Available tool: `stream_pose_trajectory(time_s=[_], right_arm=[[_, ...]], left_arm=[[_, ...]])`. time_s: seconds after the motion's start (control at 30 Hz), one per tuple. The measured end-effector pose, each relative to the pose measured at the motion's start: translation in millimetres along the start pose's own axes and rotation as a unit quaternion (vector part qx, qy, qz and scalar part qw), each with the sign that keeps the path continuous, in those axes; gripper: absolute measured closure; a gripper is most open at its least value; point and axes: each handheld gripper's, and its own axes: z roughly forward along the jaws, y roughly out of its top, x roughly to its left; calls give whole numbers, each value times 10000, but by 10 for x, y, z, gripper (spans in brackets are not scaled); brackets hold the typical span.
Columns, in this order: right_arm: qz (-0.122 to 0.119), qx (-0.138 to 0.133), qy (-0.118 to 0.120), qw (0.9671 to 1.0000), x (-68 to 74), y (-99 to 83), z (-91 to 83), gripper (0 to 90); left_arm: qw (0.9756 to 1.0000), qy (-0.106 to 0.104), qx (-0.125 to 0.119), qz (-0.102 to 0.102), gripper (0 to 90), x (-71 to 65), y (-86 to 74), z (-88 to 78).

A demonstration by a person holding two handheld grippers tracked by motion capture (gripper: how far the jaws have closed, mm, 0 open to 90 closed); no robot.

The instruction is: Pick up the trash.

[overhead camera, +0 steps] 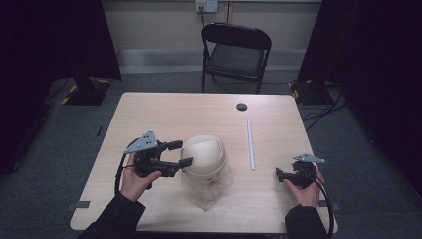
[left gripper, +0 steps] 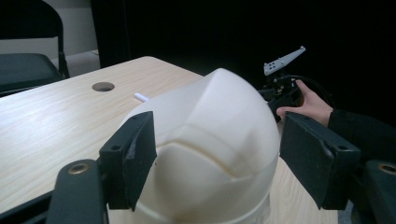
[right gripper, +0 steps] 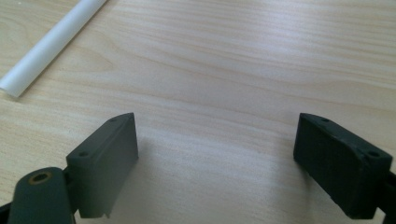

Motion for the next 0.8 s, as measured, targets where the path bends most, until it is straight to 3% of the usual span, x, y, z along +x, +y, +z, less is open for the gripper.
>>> stream_pose_trajectory(time_s=[0.2,0.37,0.8], right_arm=[[2,1,1,10000,0,0,0,128],[1,0,0,10000,0,0,0,128],[0,0,1,10000,0,0,0,128]], left_arm=[[9999,20,73,96,265,-44,70,148],[9999,73,92,62,278,-16,93,209],[9995,-77,52,-298,300,97,139,253]])
